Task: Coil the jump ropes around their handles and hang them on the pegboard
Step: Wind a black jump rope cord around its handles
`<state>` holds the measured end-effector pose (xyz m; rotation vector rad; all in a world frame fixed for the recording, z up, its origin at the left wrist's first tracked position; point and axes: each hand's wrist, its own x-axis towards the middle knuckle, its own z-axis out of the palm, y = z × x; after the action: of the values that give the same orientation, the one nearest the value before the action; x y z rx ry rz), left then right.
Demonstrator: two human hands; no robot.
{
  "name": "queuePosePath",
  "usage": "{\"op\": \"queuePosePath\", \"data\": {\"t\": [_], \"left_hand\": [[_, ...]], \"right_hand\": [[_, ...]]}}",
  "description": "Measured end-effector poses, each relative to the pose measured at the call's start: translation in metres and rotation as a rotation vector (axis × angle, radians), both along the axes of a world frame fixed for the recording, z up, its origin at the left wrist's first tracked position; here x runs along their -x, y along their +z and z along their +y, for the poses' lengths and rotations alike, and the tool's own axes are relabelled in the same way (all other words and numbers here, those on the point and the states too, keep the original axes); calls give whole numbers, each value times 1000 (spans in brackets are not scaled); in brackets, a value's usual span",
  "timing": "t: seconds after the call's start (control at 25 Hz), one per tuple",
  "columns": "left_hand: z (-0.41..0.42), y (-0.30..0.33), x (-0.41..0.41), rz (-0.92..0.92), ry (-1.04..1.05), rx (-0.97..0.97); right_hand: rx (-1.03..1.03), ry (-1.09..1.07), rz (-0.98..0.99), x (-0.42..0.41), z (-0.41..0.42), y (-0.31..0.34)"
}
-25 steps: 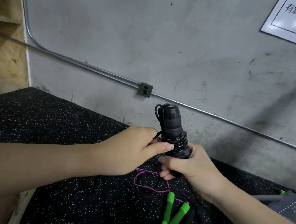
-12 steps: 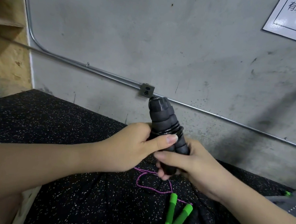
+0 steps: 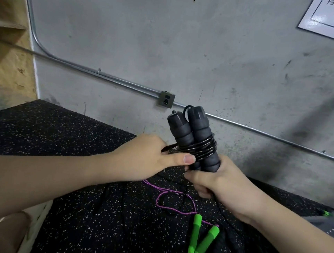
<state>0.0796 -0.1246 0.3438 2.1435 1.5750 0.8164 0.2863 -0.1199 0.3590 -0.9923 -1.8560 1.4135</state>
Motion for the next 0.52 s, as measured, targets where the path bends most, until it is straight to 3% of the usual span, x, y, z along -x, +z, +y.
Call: {"op": "queuePosePath", "data": {"t": [0.2,0.36,0.52], "left_hand": [[-8,-3,-11,-90,10,-103],[-13,-10,-13,3,17,-185],[-23,-15,-21,-87,24,-75]], "right_hand": [[-271,-154,-176,-2,6,-1],[-347,-216,-272,1,10,-9],[-451,-256,-321,6,6,-20]]}}
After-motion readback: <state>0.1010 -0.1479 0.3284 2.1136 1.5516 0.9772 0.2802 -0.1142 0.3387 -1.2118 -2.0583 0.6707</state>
